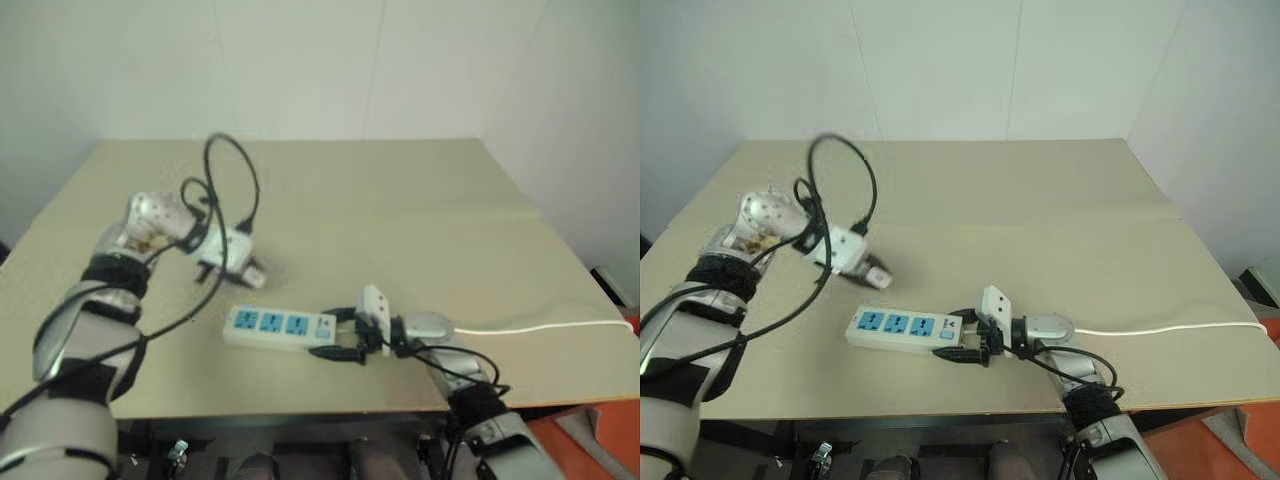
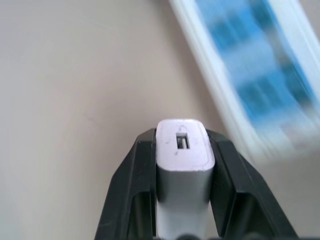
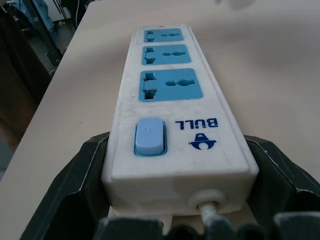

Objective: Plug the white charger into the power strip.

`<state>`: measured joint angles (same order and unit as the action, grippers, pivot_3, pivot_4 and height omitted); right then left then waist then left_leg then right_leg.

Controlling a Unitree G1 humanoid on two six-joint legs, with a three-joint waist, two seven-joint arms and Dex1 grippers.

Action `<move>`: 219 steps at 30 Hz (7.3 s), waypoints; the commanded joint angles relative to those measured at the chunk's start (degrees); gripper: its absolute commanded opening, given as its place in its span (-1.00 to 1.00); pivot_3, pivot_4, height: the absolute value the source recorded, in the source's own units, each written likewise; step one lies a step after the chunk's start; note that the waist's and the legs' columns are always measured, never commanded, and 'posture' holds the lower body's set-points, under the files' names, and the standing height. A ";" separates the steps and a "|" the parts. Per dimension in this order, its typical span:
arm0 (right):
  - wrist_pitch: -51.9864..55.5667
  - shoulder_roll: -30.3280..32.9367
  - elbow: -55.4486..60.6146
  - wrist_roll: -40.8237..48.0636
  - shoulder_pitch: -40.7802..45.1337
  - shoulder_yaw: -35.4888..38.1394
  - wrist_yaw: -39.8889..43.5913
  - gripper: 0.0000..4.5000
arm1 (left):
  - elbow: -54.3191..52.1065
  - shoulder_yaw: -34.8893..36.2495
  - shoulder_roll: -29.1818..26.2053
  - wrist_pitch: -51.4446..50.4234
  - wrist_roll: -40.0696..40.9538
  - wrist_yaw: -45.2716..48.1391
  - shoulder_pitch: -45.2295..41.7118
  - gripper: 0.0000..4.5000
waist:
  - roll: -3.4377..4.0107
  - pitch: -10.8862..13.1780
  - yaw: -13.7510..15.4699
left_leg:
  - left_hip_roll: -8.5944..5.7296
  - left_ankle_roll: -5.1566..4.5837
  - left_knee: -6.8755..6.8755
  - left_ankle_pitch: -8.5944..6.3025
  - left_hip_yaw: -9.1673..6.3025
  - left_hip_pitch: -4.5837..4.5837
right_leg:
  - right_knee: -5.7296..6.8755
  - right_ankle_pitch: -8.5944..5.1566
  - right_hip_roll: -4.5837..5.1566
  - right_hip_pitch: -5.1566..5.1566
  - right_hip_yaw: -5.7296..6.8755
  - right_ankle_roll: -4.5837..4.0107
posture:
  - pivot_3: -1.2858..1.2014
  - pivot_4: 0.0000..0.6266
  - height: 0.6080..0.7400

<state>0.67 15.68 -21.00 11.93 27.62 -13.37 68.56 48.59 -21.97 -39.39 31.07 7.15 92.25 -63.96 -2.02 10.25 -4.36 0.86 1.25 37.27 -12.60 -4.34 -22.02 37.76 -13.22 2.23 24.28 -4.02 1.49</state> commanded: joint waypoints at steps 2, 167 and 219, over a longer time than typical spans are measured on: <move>-4.44 -1.09 -2.59 -0.75 1.93 -1.30 2.01 0.52 | -12.21 4.96 0.01 -14.46 13.81 0.25 3.76 -0.54 | 0.00 0.00 -0.44 | 0.00 0.00 0.00 0.00 0.00 0.07 | 0.08 -0.01 -0.01 -0.02 0.00 0.01 | 0.03 -0.52 1.00; -11.71 -2.01 -11.54 -3.31 4.38 -0.90 5.56 0.52 | -37.46 6.28 -0.99 -40.96 10.20 -11.47 45.60 -0.11 | 0.27 -0.32 -1.26 | 0.44 0.06 -1.10 -0.04 0.07 1.85 | -0.68 -0.48 -0.45 -1.49 -0.10 -0.06 | 0.03 -0.52 1.00; 8.02 36.05 29.59 17.53 -23.89 30.48 4.53 0.97 | -53.35 51.32 -27.86 -38.97 19.91 -3.13 68.58 1.00 | 0.46 0.93 1.72 | 0.30 0.08 -0.73 -0.02 0.18 -0.05 | -0.76 -0.35 -0.17 0.15 -0.02 0.04 | 0.03 -0.52 1.00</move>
<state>8.12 50.67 6.46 27.92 3.65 14.54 73.14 -2.20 26.37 -67.36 -6.86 25.41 89.38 3.84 -1.56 11.19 -2.64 1.13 1.33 36.54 -12.62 -4.15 -22.05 37.01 -13.57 2.09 24.41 -4.04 1.53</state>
